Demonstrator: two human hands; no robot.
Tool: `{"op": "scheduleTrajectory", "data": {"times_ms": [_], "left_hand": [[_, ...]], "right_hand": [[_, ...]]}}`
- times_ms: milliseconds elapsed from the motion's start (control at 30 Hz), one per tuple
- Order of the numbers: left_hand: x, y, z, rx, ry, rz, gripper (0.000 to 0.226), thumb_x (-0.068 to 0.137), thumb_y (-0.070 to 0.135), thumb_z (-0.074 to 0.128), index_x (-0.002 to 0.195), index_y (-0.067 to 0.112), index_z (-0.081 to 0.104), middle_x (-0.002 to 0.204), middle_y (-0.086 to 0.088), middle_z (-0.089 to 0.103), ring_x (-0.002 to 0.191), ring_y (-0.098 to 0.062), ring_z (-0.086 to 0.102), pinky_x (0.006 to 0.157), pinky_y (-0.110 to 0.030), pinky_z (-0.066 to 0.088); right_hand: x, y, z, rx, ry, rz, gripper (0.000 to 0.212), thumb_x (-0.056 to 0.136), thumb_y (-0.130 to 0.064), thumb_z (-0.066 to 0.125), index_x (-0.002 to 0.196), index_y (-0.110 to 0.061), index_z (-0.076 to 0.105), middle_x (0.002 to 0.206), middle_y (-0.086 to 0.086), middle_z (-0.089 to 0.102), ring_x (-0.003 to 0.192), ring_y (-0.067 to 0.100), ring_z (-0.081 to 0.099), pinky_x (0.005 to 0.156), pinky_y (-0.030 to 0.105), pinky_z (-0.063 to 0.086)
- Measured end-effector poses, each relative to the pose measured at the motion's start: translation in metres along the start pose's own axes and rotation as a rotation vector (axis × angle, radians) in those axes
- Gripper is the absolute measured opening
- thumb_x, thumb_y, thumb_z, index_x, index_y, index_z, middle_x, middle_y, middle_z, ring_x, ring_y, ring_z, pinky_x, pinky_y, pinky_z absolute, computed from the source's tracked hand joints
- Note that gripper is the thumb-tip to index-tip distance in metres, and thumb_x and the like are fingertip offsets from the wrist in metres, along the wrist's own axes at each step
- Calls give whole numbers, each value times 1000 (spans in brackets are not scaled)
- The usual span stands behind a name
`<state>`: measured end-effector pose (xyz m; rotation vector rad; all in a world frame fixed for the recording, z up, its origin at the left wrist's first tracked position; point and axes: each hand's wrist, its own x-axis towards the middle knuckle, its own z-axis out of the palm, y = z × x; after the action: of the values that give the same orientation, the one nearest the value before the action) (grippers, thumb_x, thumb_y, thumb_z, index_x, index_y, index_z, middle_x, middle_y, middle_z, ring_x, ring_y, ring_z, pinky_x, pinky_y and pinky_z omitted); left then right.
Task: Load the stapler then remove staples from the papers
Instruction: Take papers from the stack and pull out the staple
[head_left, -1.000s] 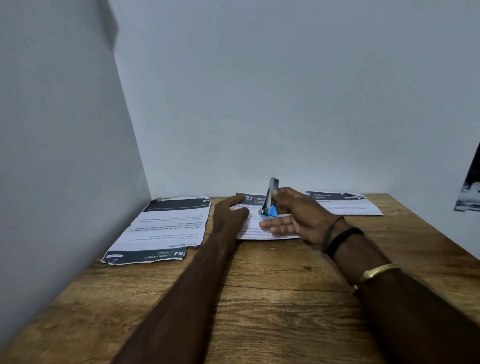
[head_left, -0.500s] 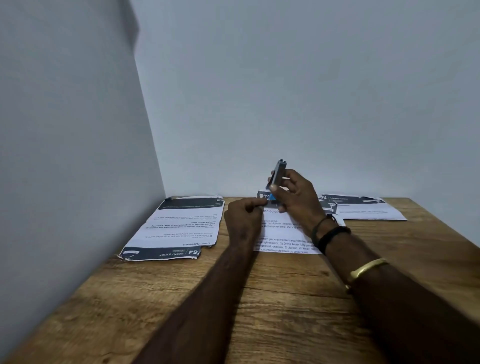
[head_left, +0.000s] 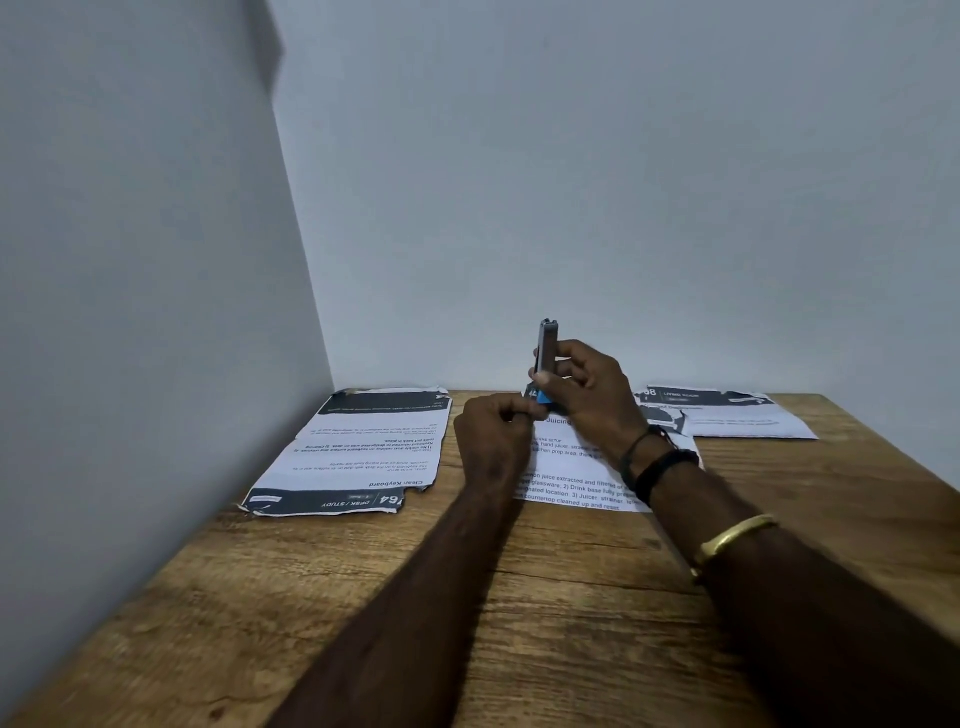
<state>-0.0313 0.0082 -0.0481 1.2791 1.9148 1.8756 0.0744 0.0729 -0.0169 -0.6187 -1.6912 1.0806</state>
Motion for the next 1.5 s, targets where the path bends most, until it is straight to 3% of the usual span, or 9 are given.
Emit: {"op": "scheduleTrajectory", "data": {"times_ms": [233,800,900,967,1033,1133,1267,1367,1500], "left_hand": [[-1,1,2,19,-19,-14,27,84,3,64,75,20,83,75,6,78,65,3,63,60,-5,40],[-1,1,2,-7,-34,-10,28,82,4,66,70,24,82,64,18,72,62,9,64,60,-6,43],[-2,1,3,-22,-56,15,23,86,5,67,80,20,83,77,8,78,71,0,69,71,-20,56],[-2,2,1,-14,-54,40,19,88,6,68,94,17,82,92,3,80,77,2,68,77,-14,57],[-1,3,-1,14,-21,80,22,90,7,66,105,15,80,106,-1,78,88,-3,69,82,-11,54],[0,5,-7,-4,33,91,32,87,6,67,119,10,74,122,-6,72,111,-17,67,100,-34,54],[3,8,-11,30,46,63,57,81,6,77,135,4,59,140,-12,59,129,-26,57,109,-43,47],[4,7,-12,51,75,25,75,79,6,78,147,1,46,153,-14,46,141,-29,46,117,-41,38],[8,4,-14,80,118,-6,76,82,8,76,149,0,41,157,-17,40,147,-29,38,122,-35,28]], "right_hand": [[-1,-1,-3,-93,36,-19,20,90,-4,72,111,-5,68,96,16,76,93,30,75,89,55,60],[-4,1,-4,-109,71,-8,17,89,-8,75,104,-10,69,93,11,76,88,29,75,86,54,61],[-5,0,-4,9,88,20,23,90,-10,74,112,-11,67,109,13,74,104,36,71,90,59,58],[-6,-4,-5,38,141,12,25,90,-13,75,114,-11,67,110,11,75,106,31,72,90,57,59],[-9,-12,-8,-23,226,2,29,88,-24,78,114,-14,69,101,6,78,97,23,75,86,47,62],[-16,-24,-19,-142,291,11,26,84,-35,81,104,-21,73,86,-2,80,81,11,76,74,31,59],[-27,-34,-29,-526,144,77,25,78,-43,81,84,-20,75,81,-6,74,76,14,68,67,30,54],[-37,-36,-31,-743,19,177,37,67,-45,83,61,-12,68,59,0,66,58,14,60,52,26,43],[-46,-34,-24,-967,-171,330,36,58,-46,80,67,-16,64,66,-3,67,67,18,67,52,22,42]]}}
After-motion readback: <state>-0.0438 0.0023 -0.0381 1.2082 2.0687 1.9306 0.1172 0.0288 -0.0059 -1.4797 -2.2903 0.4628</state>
